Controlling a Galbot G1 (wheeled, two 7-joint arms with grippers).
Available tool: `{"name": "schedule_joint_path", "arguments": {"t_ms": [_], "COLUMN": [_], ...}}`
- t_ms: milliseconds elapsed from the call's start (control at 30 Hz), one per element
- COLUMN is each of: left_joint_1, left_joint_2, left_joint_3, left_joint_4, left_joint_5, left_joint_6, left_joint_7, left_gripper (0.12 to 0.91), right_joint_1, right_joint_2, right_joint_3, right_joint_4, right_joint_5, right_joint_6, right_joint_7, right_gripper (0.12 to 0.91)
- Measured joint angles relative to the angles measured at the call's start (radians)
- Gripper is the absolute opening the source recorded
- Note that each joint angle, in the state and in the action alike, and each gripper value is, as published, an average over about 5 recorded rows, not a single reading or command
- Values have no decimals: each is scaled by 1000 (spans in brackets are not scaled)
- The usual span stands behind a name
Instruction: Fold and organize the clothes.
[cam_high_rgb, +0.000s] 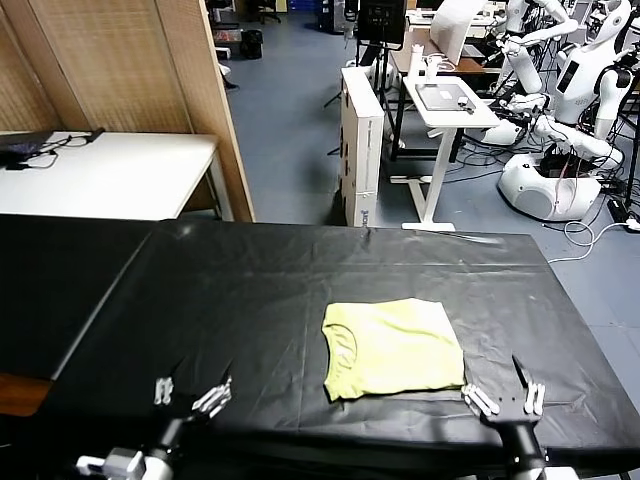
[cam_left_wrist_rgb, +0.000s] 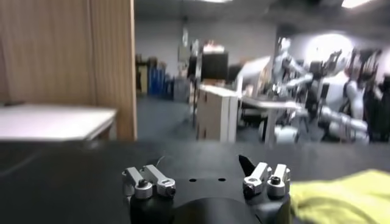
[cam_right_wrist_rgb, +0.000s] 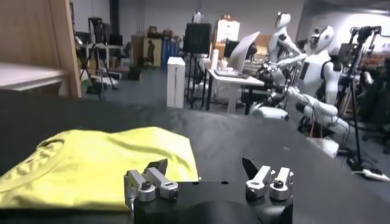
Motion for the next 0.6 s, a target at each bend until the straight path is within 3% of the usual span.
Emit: {"name": "schedule_joint_path", "arguments": {"t_ms": [600], "left_joint_1": [47], "left_joint_2": [-2], "left_joint_3": [-29], "left_joint_4": [-3], "left_joint_5": [-2], "left_joint_6": [-2], "left_joint_7": [38], "left_gripper": [907], "right_joint_1": [-39], "right_joint_2": [10], "right_joint_3": [-29], "right_joint_4": [21], "right_joint_5": [-11], "right_joint_6": [-43], "right_joint_7": [-6], "right_gripper": [907]}}
